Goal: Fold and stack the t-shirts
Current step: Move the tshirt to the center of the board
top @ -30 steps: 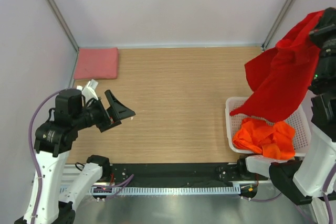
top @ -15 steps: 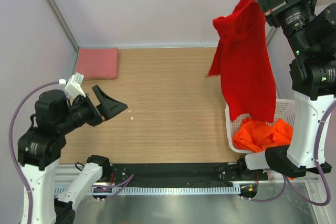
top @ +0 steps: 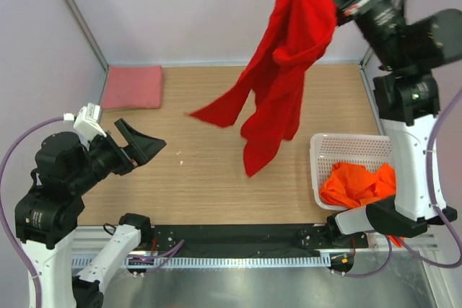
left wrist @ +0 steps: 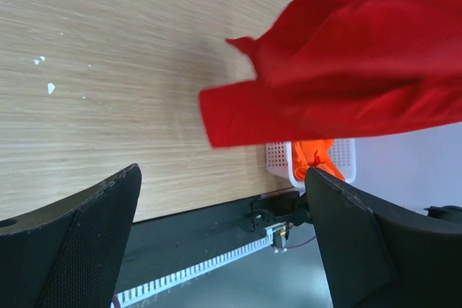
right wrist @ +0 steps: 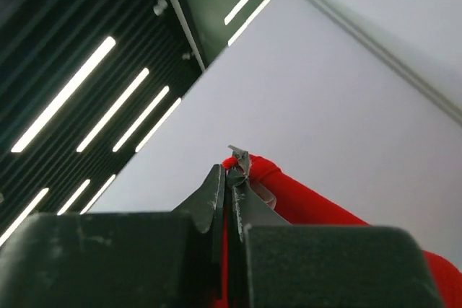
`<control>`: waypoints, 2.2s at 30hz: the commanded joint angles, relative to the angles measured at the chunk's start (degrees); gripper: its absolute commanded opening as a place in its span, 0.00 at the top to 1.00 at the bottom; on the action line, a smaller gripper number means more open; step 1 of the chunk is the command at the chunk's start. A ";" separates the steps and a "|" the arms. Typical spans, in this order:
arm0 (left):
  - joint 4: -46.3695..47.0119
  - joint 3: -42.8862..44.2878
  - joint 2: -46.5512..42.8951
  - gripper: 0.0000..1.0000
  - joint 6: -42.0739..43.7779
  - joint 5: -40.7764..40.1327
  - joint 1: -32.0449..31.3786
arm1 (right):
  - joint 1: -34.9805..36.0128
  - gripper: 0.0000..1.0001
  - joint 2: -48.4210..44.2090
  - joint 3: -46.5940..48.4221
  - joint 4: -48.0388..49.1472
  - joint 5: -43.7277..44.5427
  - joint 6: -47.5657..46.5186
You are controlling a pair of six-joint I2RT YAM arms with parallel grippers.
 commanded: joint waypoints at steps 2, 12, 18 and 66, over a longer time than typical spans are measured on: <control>-0.27 0.33 -0.26 0.04 -0.35 -3.50 -0.23 | 8.61 0.89 1.68 -15.16 -11.47 -7.83 -5.51; -3.35 -6.59 5.44 0.06 0.00 -0.36 -0.23 | 13.11 0.29 -1.93 -49.11 -44.80 9.46 -40.85; 6.12 -18.46 10.72 0.16 -5.70 5.81 -3.12 | 13.20 0.28 -7.90 -58.41 -48.43 11.59 -52.12; 23.11 -7.59 39.75 1.00 0.26 -0.87 -9.98 | 16.45 0.98 -15.27 -78.14 -22.46 10.74 -40.52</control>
